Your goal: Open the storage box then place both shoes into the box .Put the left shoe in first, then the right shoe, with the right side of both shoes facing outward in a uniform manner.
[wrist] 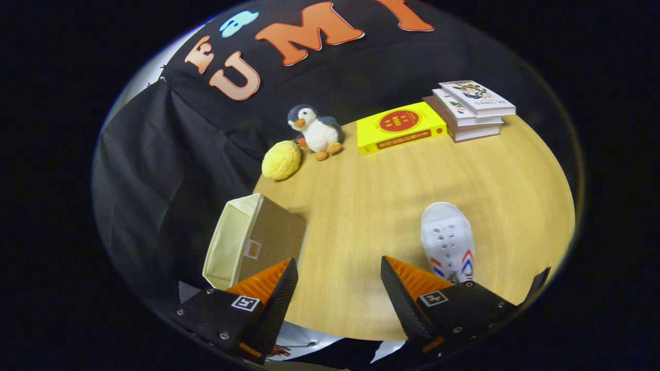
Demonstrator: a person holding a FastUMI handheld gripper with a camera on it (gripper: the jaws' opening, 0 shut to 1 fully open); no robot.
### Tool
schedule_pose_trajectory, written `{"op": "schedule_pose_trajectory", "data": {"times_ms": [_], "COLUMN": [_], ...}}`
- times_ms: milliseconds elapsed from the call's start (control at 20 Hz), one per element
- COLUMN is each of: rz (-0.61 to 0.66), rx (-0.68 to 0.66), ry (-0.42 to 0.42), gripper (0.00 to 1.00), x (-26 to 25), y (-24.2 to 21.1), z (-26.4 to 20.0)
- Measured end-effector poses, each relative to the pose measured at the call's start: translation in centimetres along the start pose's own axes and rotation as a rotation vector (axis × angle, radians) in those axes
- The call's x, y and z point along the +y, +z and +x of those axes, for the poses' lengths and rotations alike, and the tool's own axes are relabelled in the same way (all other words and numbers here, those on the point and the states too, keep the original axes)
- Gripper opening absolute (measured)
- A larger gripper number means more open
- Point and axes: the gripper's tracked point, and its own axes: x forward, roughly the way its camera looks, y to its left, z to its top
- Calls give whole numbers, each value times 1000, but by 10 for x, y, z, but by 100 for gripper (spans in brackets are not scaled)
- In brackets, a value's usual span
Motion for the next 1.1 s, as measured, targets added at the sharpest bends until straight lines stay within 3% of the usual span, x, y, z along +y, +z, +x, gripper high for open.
{"op": "schedule_pose_trajectory", "data": {"times_ms": [450, 700, 900, 1100], "rz": [-47, -53, -143, -96], "rx": [101, 168, 187, 176], "ry": [-211, -244, -257, -244], "gripper": [96, 85, 76, 69], "x": [-129, -160, -170, -176], "y": [-53, -80, -82, -77], "z": [-8, 3, 15, 35]}}
